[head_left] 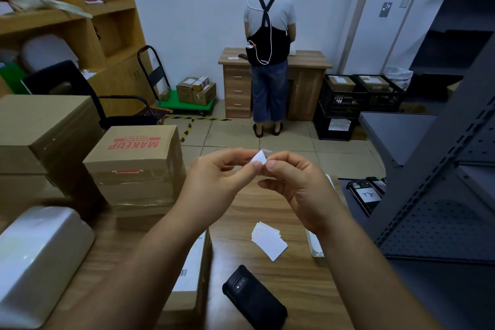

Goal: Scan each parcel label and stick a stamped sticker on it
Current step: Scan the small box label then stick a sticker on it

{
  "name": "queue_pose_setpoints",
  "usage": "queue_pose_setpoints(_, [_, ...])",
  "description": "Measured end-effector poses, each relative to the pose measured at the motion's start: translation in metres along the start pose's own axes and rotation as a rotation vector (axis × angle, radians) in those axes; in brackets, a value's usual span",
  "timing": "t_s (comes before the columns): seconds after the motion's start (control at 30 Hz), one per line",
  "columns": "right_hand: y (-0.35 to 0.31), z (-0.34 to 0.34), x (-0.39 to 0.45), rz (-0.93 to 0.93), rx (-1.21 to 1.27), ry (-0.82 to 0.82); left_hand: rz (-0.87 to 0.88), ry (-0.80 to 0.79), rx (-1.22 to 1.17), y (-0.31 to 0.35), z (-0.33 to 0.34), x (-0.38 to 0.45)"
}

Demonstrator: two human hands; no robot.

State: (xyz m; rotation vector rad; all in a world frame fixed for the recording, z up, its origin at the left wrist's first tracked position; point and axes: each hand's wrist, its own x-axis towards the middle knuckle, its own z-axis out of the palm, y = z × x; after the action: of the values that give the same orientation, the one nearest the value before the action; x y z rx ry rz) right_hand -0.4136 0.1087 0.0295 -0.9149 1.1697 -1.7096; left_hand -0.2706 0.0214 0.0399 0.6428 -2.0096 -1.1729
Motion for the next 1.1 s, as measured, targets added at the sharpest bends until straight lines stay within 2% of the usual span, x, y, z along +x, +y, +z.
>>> queue_pose_setpoints(0.17, [0.0, -0.007, -0.002, -0.048, -0.087, 0.04, 0.006, 0.003, 0.021, -0.002, 0.007, 0.003])
queue_pose_setpoints(0.33, [-0.001, -0.022, -0.006, -0.199, -0.447, 0.038, 0.038, -0.077, 0.03, -0.004, 0.012, 0.005])
queue_pose_setpoints(0.43, [0.0, -0.032, -0.009, -0.195, -0.528, 0.038, 0.047, -0.049, 0.022, -0.008, 0.02, 0.009])
queue_pose_setpoints(0.5, [0.004, -0.036, -0.009, -0.171, -0.536, 0.055, 0.033, -0.025, 0.021, -0.009, 0.024, 0.011])
queue_pose_setpoints(0.6, [0.009, -0.04, -0.011, -0.156, -0.514, 0.089, 0.023, -0.083, -0.004, -0.01, 0.032, 0.014])
queue_pose_setpoints(0.87, [0.012, -0.05, -0.01, -0.273, -0.598, 0.077, 0.027, -0.125, 0.023, -0.01, 0.04, 0.019])
queue_pose_setpoints(1.1, [0.014, -0.048, -0.007, -0.289, -0.61, 0.08, 0.015, -0.158, 0.001, -0.013, 0.037, 0.019])
